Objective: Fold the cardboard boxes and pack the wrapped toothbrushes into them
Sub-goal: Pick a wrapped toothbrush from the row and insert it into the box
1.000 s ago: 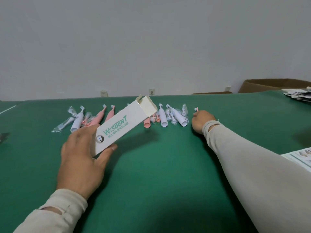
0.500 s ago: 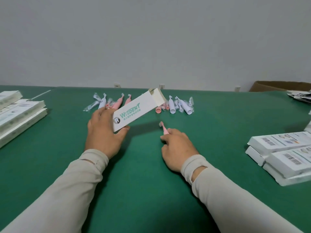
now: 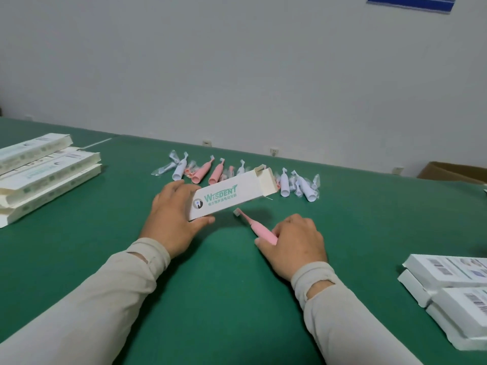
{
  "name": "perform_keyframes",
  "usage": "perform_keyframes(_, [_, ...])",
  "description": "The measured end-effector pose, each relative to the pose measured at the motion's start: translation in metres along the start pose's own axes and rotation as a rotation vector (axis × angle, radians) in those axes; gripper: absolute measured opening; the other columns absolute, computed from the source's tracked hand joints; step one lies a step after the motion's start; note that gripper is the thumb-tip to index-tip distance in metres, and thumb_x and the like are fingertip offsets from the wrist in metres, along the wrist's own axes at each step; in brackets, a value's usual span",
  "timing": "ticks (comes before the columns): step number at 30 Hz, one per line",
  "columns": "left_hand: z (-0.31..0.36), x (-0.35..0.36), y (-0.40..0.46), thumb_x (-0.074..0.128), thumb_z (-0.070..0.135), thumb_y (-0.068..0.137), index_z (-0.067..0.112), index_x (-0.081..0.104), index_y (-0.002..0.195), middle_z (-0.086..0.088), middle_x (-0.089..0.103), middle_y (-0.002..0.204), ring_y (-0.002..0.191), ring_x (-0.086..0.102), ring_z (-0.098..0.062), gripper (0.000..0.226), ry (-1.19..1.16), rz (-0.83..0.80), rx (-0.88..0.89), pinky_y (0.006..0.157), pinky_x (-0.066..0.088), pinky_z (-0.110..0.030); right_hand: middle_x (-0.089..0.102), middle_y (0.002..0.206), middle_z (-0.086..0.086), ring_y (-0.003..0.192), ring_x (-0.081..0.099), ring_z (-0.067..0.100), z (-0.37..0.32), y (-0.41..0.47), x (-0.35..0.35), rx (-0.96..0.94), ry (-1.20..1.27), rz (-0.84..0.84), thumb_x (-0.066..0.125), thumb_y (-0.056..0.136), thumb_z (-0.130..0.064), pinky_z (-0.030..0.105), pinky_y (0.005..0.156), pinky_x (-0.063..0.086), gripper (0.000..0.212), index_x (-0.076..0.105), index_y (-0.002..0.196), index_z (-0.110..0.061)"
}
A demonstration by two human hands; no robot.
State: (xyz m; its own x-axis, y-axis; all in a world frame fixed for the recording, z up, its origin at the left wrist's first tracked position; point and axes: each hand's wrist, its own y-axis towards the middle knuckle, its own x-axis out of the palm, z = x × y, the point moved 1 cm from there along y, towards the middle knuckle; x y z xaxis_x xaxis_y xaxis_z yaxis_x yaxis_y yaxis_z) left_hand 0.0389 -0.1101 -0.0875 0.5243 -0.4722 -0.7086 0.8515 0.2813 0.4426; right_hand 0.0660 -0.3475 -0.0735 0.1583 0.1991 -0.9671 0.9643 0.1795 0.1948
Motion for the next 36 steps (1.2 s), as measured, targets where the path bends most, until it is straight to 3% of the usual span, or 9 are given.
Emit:
perform_keyframes(3, [-0.001, 0.0, 0.002, 0.081, 0.042, 0.077, 0.029, 0.053, 0.131, -0.005, 0.042, 0.147, 0.141, 0.03, -0.026, 0.063, 0.035, 0.008, -0.011, 0.116, 0.025, -0.043, 0.055, 0.117, -0.003, 0.114, 0.045, 0.023, 0.009, 0.006, -0.004, 0.044, 0.021, 0.075, 0.055, 0.085, -0.061, 0.036, 0.094, 0.043, 0.044, 0.069, 0.103, -0.023])
perform_keyframes(6, [-0.001, -0.004, 0.001, 0.083, 0.035, 0.077, 0.029, 0.055, 0.132, -0.008, 0.038, 0.15, 0.14, 0.029, -0.031, 0.062, 0.048, 0.084, -0.067, 0.115, 0.022, -0.042, 0.056, 0.107, -0.005, 0.103, 0.044, 0.022, 0.021, 0.008, -0.016, 0.115, 0.134, 0.293, 0.057, 0.083, -0.057, 0.035, 0.085, 0.041, 0.035, 0.071, 0.09, -0.025])
perform_keyframes(8, [-0.002, -0.006, 0.0, 0.082, 0.035, 0.078, 0.03, 0.055, 0.135, -0.01, 0.033, 0.154, 0.141, 0.026, -0.034, 0.063, 0.079, 0.113, -0.099, 0.116, 0.022, -0.045, 0.052, 0.094, -0.01, 0.092, 0.041, 0.017, 0.028, 0.006, -0.025, 0.127, 0.327, 0.477, 0.06, 0.084, -0.053, 0.032, 0.075, 0.038, 0.023, 0.064, 0.075, -0.032])
perform_keyframes(10, [-0.001, -0.007, -0.001, 0.081, 0.037, 0.079, 0.034, 0.054, 0.137, -0.009, 0.029, 0.157, 0.142, 0.023, -0.034, 0.064, 0.102, 0.097, -0.116, 0.117, 0.023, -0.048, 0.05, 0.082, -0.013, 0.077, 0.045, 0.013, 0.031, 0.005, -0.028, 0.126, 0.606, 0.573, 0.062, 0.086, -0.049, 0.027, 0.062, 0.035, 0.027, 0.056, 0.065, -0.032])
perform_keyframes(15, [0.001, -0.004, -0.004, 0.079, 0.041, 0.08, 0.042, 0.051, 0.139, -0.001, 0.022, 0.16, 0.143, 0.022, -0.031, 0.066, 0.072, 0.005, -0.096, 0.117, 0.025, -0.048, 0.063, 0.061, -0.002, 0.049, 0.051, 0.008, 0.031, 0.003, -0.028, 0.156, 1.302, 0.447, 0.066, 0.092, -0.041, 0.018, 0.045, 0.042, 0.034, 0.065, 0.075, -0.012])
perform_keyframes(19, [0.001, -0.002, -0.006, 0.078, 0.042, 0.082, 0.041, 0.047, 0.143, 0.002, 0.023, 0.161, 0.143, 0.022, -0.027, 0.068, 0.041, -0.037, -0.053, 0.117, 0.024, -0.046, 0.076, 0.082, 0.008, 0.071, 0.074, 0.019, 0.029, 0.003, -0.027, 0.182, 1.63, 0.325, 0.068, 0.092, -0.017, 0.021, 0.054, 0.055, 0.012, 0.063, 0.099, -0.008])
perform_keyframes(24, [0.001, 0.0, -0.006, 0.076, 0.042, 0.083, 0.042, 0.045, 0.144, 0.004, 0.025, 0.16, 0.145, 0.02, -0.025, 0.069, 0.018, -0.066, -0.018, 0.118, 0.022, -0.044, 0.077, 0.084, 0.007, 0.076, 0.076, 0.022, 0.031, 0.004, -0.025, 0.151, 1.663, 0.299, 0.069, 0.091, -0.015, 0.022, 0.061, 0.058, 0.015, 0.061, 0.102, -0.009])
perform_keyframes(31, [-0.001, 0.0, -0.005, 0.078, 0.042, 0.081, 0.039, 0.048, 0.142, 0.004, 0.032, 0.157, 0.141, 0.025, -0.025, 0.068, 0.033, -0.069, 0.038, 0.116, 0.024, -0.041, 0.077, 0.087, 0.0, 0.073, 0.074, 0.014, 0.036, 0.007, -0.022, 0.155, 1.572, 0.281, 0.072, 0.089, -0.017, 0.019, 0.054, 0.053, 0.016, 0.063, 0.102, -0.012])
perform_keyframes(36, [0.0, -0.001, -0.004, 0.079, 0.04, 0.08, 0.036, 0.049, 0.141, 0.002, 0.037, 0.153, 0.141, 0.029, -0.023, 0.068, -0.012, -0.066, 0.068, 0.116, 0.025, -0.04, 0.07, 0.067, 0.002, 0.055, 0.059, 0.007, 0.036, 0.004, -0.019, 0.08, 1.446, 0.164, 0.079, 0.081, -0.036, 0.017, 0.051, 0.048, 0.016, 0.079, 0.08, -0.02])
